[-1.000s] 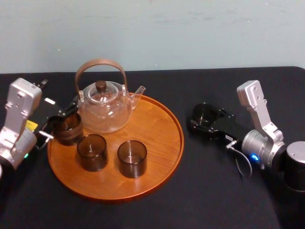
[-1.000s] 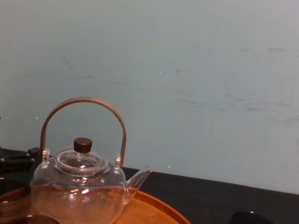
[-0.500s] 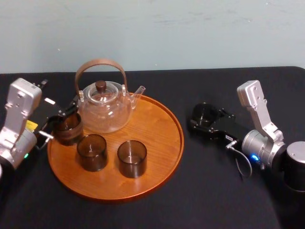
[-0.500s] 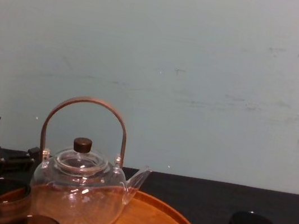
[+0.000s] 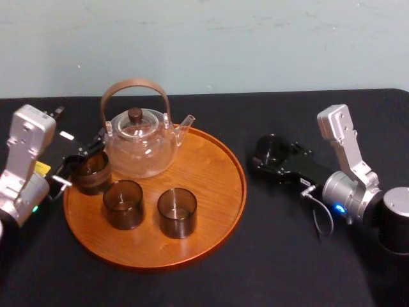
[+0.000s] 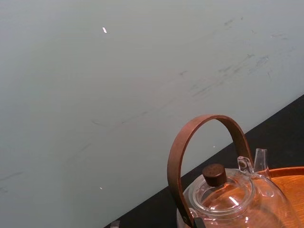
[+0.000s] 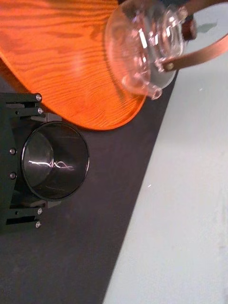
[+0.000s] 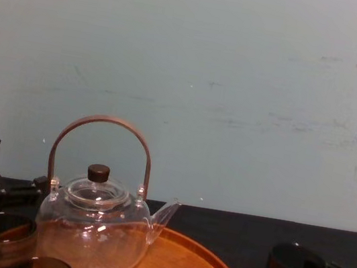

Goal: Pick up the glass from the table and place it on the tray.

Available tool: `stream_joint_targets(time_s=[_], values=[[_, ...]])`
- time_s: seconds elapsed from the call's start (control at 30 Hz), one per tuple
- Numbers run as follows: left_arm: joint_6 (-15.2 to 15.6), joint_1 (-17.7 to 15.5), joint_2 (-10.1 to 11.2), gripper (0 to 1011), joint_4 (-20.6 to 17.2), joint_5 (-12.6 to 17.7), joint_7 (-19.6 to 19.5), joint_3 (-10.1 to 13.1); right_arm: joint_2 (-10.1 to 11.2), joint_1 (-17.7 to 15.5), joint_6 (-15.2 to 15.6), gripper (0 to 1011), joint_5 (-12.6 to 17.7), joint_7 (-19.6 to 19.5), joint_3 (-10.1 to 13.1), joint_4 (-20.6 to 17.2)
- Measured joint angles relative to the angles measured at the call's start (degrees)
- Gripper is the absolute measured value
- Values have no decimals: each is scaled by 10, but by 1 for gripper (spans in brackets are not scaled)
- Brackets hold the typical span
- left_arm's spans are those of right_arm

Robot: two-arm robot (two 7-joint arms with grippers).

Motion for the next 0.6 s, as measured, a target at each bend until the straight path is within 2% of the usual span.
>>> stream_joint_targets(time_s=[0.33, 0.6], values=[[0, 0, 0, 1001, 0, 0, 0, 0, -7, 17, 0, 904, -2, 21, -23, -26], [0, 0, 0, 1001, 0, 0, 0, 0, -32, 57, -5, 904, -16, 41, -63, 3]])
